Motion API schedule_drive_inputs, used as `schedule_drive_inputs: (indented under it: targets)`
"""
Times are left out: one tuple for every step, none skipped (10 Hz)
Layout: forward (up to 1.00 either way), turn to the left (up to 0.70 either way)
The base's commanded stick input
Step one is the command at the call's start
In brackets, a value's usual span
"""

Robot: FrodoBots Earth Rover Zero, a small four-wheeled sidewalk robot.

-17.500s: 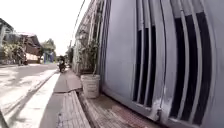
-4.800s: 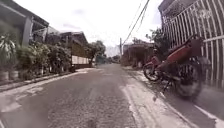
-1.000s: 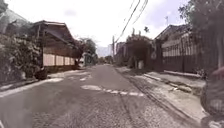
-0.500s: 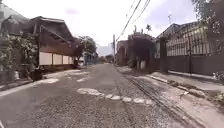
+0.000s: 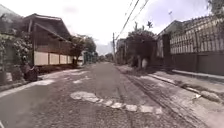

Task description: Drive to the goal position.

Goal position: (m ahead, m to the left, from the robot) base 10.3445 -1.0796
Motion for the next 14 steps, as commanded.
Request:
schedule_drive_inputs:
  targets:
    - [0.7,0.0]
    - [0.7,0.0]
    - [0.7,0.0]
    - [0.7,0.0]
    - [0.7,0.0]
    - [0.7,0.0]
    - [0.7,0.0]
    - [0.7,0.0]
    - [0.7,0.0]
    - [0.7,0.0]
    - [0.7,0.0]
    - [0.7,0.0]
    - [0.7,0.0]
    - [0.7,0.0]
